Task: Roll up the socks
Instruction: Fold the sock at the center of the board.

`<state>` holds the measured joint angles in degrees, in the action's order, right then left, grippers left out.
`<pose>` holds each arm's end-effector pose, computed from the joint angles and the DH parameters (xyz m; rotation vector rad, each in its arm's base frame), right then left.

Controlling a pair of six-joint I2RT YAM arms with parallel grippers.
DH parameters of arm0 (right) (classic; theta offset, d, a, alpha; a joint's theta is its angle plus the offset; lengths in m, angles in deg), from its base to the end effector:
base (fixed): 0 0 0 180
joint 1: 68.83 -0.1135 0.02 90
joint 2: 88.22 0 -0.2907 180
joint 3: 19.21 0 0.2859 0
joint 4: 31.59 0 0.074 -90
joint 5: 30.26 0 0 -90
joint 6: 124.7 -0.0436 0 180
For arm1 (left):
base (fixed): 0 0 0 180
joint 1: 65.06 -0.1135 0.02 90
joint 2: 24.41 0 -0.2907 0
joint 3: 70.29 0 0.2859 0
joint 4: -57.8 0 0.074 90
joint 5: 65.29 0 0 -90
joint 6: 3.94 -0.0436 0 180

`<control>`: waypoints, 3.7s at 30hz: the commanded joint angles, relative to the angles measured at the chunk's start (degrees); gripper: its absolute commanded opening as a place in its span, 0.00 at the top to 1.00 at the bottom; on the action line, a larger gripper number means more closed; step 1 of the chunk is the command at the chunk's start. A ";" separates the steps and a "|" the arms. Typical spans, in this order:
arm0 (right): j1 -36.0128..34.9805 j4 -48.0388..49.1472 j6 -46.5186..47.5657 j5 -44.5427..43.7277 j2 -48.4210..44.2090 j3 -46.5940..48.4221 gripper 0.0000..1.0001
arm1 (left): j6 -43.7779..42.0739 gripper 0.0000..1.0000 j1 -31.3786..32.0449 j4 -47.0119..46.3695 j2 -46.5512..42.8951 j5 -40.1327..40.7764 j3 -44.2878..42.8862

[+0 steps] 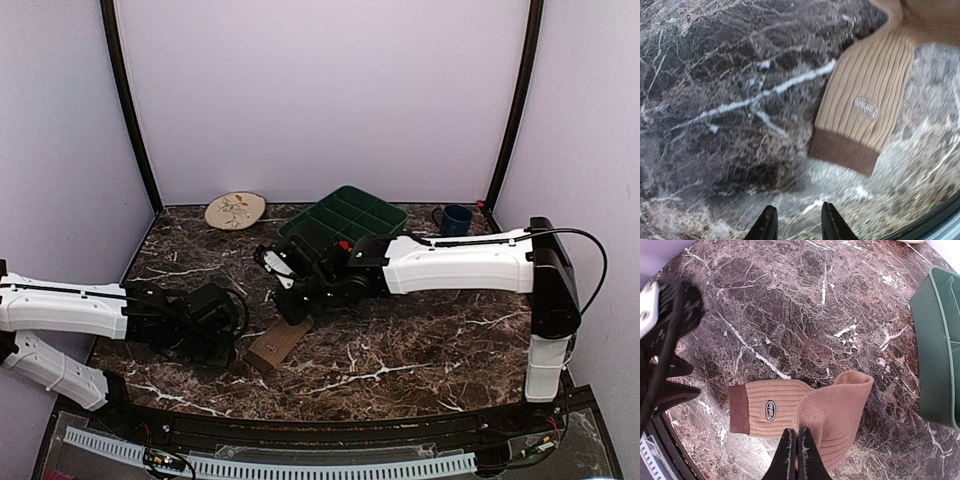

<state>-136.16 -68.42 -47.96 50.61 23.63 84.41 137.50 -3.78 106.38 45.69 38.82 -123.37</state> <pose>0.1967 0.4530 0.2595 -1.0202 2.1735 0.4958 0.1258 -0.2075 0.1973 0.1589 2.6846 -0.2996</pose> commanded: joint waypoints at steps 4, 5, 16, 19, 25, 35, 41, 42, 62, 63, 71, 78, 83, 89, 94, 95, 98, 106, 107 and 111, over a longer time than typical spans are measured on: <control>-0.50 1.42 -2.26 -3.20 -1.46 -1.08 1.00 | -3.81 0.66 -12.05 -19.77 -0.02 -13.54 0.56; -0.46 1.43 -2.30 -3.26 -1.58 -1.33 1.00 | -4.57 0.66 -13.12 -22.68 0.76 -16.01 0.29; -0.29 2.25 -2.23 -3.88 -2.63 -3.06 1.00 | -9.59 0.66 -15.94 -29.65 16.62 -34.78 -10.00; -0.10 2.69 -2.22 -3.65 -3.02 -3.49 1.00 | -7.68 0.67 -16.89 -32.32 17.66 -36.67 -8.79; 0.52 3.43 -2.23 -3.39 -3.97 -4.67 1.00 | -4.69 0.69 -18.96 -34.14 19.29 -37.84 -7.80; 1.22 3.97 -2.57 -2.51 -4.80 -5.90 1.00 | 0.25 0.77 -23.41 -40.87 21.90 -41.05 -4.48; 1.51 4.26 -2.66 -2.15 -4.89 -6.25 1.00 | 1.12 0.82 -23.65 -43.24 26.52 -45.17 -7.31; 1.57 4.36 -2.65 -1.98 -4.86 -6.25 1.00 | 1.13 0.83 -23.64 -43.42 27.23 -45.87 -7.69; 1.94 4.93 -3.37 -1.17 -6.34 -8.14 1.00 | 0.40 0.84 -24.69 -41.98 35.26 -47.70 -14.07; 1.96 4.91 -3.38 -1.24 -6.38 -8.18 1.00 | 0.11 0.84 -24.75 -41.40 35.58 -47.45 -14.21; 2.03 4.78 -3.45 -0.56 -6.73 -7.84 1.00 | -1.10 0.84 -25.68 -39.10 36.26 -44.85 -14.41; 1.94 5.01 -3.63 1.00 -7.21 -7.89 1.00 | -1.45 0.84 -27.52 -38.40 36.86 -43.58 -14.99; 1.56 5.51 -3.48 2.50 -7.70 -8.83 1.00 | -1.44 0.84 -27.53 -38.13 38.20 -43.46 -15.95; 0.57 5.50 -2.63 4.61 -7.38 -9.04 1.00 | -1.52 0.84 -27.53 -37.70 39.00 -43.70 -15.89; -0.26 5.60 -1.65 7.85 -5.89 -7.96 1.00 | -1.35 0.85 -27.53 -37.94 39.23 -44.48 -15.42; -0.44 5.43 -1.42 8.54 -5.48 -7.58 1.00 | -1.39 0.85 -27.53 -37.98 39.23 -44.56 -15.33; -0.96 5.39 -0.93 10.12 -4.11 -6.49 1.00 | -1.43 0.86 -27.53 -37.96 39.23 -44.80 -15.15; -1.79 4.59 0.26 14.13 0.93 -2.19 1.00 | -2.14 0.87 -27.53 -37.62 39.28 -45.55 -15.09; -1.85 4.44 0.37 14.52 1.64 -1.60 1.00 | -2.20 0.87 -27.53 -37.55 39.31 -45.60 -15.04; -2.21 4.69 0.51 15.87 3.76 -0.27 1.00 | -2.65 0.88 -27.53 -37.06 39.23 -45.74 -14.95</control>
<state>-137.45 -64.68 -48.26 63.86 25.56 81.70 136.16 -31.15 66.87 84.34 -6.31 -138.63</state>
